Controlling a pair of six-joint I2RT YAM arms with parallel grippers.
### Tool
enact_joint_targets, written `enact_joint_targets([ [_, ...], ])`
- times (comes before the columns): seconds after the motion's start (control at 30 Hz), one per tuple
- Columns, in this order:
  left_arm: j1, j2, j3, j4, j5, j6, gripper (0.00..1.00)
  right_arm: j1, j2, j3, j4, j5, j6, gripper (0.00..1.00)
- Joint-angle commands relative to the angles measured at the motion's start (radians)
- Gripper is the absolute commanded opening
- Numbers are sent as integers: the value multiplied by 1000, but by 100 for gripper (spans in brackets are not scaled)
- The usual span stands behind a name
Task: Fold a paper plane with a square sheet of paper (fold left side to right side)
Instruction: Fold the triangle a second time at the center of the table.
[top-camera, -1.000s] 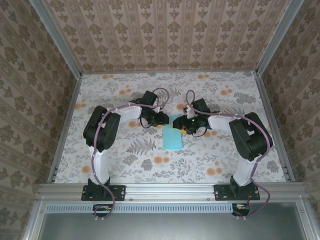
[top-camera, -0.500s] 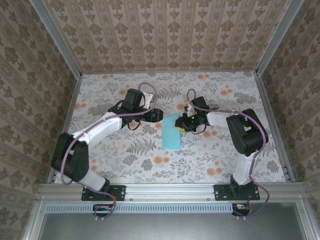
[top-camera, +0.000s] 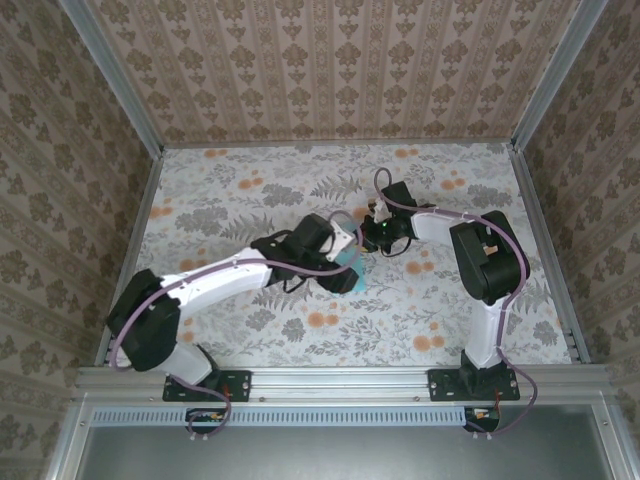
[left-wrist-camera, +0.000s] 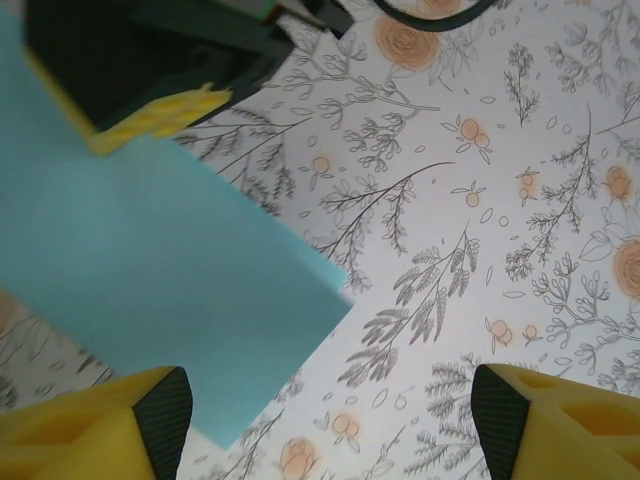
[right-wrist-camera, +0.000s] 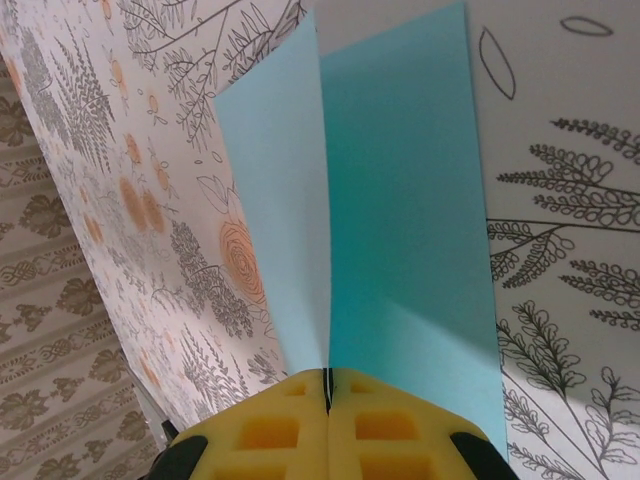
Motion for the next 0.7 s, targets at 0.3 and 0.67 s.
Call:
enact_joint_targets([
  [0.3,-122,222,210,-181,-300,-13,79,-4,0,21,-62,-9,8,4],
  [0.67,-139,302,269,-221,-358,-32,67,-2,7,24,-72,-4,3,4],
])
